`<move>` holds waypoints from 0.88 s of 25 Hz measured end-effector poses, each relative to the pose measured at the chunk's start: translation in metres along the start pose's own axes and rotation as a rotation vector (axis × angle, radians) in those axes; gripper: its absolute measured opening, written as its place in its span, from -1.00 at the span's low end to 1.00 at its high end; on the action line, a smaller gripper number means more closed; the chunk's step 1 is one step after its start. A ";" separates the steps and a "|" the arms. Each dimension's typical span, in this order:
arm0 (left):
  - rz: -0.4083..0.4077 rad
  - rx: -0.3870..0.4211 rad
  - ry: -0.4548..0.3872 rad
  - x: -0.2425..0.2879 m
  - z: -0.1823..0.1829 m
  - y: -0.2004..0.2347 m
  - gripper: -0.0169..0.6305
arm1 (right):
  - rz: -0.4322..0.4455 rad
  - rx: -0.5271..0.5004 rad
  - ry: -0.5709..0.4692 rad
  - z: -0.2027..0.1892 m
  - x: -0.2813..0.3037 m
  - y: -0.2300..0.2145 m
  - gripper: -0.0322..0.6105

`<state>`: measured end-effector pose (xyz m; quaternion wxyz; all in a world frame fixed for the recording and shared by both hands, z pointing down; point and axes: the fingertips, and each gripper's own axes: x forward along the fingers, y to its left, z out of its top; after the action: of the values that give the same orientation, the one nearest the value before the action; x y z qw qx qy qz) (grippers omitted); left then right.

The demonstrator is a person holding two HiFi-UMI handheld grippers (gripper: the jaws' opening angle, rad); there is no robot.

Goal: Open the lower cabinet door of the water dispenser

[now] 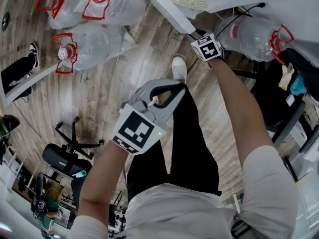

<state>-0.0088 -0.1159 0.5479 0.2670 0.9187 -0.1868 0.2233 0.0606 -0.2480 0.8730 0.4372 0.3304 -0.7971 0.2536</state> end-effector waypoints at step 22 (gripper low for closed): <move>0.169 -0.110 -0.096 -0.100 -0.040 0.009 -0.77 | 0.142 -0.171 0.066 0.033 0.037 0.136 -0.55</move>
<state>-0.1082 -0.0776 0.5314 0.2877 0.8932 -0.2882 0.1904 -0.0739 -0.1934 0.8733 0.4706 0.2259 -0.8226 0.2255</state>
